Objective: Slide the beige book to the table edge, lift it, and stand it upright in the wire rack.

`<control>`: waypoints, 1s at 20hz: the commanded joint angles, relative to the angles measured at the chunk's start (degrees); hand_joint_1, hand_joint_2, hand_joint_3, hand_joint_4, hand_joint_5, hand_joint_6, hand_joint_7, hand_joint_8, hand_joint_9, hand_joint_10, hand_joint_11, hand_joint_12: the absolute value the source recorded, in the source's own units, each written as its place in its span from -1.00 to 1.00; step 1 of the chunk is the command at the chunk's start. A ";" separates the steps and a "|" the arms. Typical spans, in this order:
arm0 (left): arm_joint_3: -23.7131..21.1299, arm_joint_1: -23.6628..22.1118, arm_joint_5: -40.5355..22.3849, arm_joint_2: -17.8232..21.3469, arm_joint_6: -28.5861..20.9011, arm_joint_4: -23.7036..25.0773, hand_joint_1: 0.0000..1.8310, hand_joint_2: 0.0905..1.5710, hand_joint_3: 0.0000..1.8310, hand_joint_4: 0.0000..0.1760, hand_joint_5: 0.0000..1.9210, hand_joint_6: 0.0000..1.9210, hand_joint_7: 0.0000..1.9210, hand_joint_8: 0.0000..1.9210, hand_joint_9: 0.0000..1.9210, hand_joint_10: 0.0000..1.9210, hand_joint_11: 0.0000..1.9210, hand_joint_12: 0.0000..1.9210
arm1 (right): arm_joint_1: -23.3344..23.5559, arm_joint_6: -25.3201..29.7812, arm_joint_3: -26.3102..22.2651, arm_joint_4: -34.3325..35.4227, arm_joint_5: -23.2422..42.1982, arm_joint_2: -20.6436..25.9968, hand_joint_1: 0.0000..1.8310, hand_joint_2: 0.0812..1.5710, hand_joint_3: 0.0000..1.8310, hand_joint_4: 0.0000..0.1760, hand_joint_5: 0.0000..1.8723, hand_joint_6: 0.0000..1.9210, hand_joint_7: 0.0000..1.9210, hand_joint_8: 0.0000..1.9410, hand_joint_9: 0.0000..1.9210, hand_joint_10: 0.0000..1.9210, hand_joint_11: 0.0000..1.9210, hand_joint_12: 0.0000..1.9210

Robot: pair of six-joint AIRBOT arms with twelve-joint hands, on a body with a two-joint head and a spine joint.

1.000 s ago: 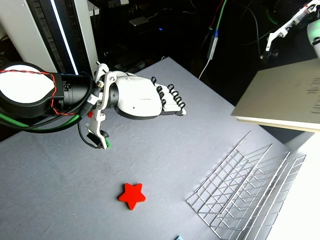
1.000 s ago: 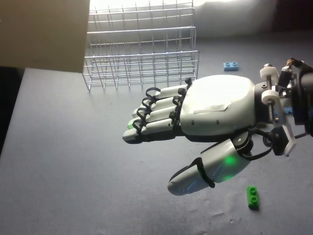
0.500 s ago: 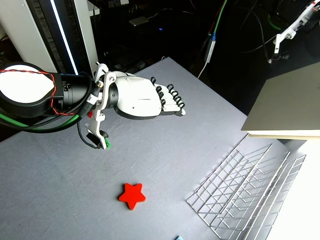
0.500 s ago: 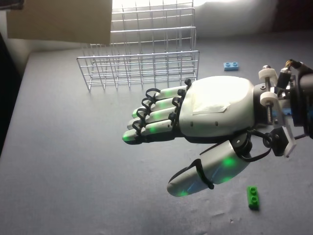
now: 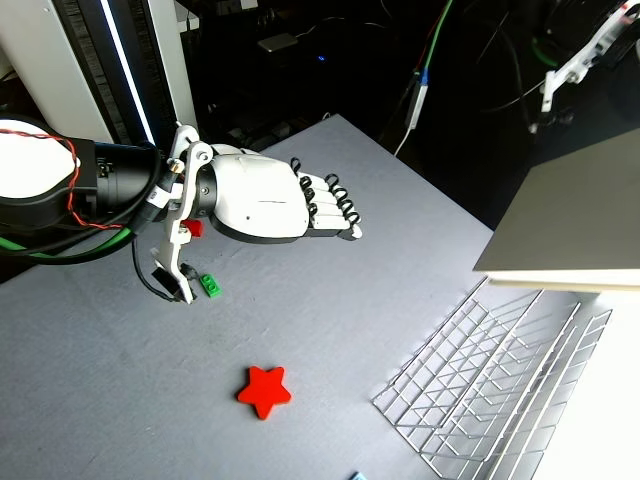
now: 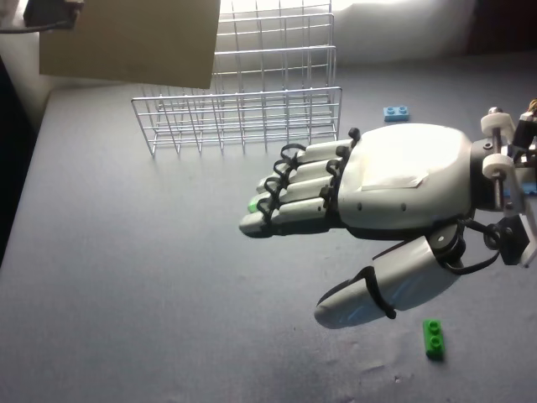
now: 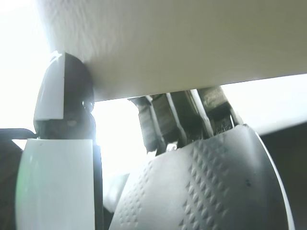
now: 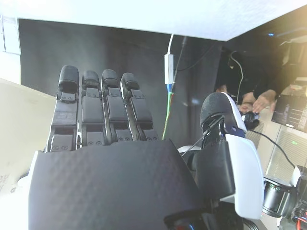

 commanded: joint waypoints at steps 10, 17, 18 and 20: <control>0.95 3.32 14.07 -0.90 -1.12 -1.13 0.48 0.49 -1.00 -1.00 -0.18 0.22 -0.11 0.25 -0.22 0.58 -0.45 0.70 | 0.22 -0.87 -1.03 2.53 1.32 1.15 -1.00 0.48 -1.00 -1.00 -0.83 -0.99 -0.85 -1.00 -0.87 -1.00 -1.00 -0.59; 0.35 3.46 15.00 -2.18 -1.12 -1.52 0.48 0.49 -1.00 -1.00 -0.19 0.22 -0.11 0.27 -0.21 0.57 -0.44 0.70 | -0.18 -1.44 -1.36 2.50 1.32 1.14 -1.00 0.49 -1.00 -1.00 -0.84 -1.00 -0.86 -1.00 -0.88 -1.00 -1.00 -0.60; 0.35 3.44 15.25 -2.35 -1.12 -1.52 0.48 0.48 -1.00 -1.00 -0.18 0.21 -0.10 0.25 -0.21 0.56 -0.43 0.70 | -0.18 -1.45 -1.37 2.50 1.32 1.14 -1.00 0.48 -1.00 -1.00 -0.84 -1.00 -0.86 -1.00 -0.88 -1.00 -1.00 -0.60; 0.35 3.40 15.92 -2.72 -1.12 -1.51 0.47 0.50 -1.00 -1.00 -0.21 0.24 -0.13 0.28 -0.22 0.60 -0.48 0.73 | -0.22 -1.48 -1.43 2.49 1.38 1.13 -1.00 0.49 -1.00 -1.00 -0.84 -1.00 -0.85 -1.00 -0.87 -1.00 -1.00 -0.58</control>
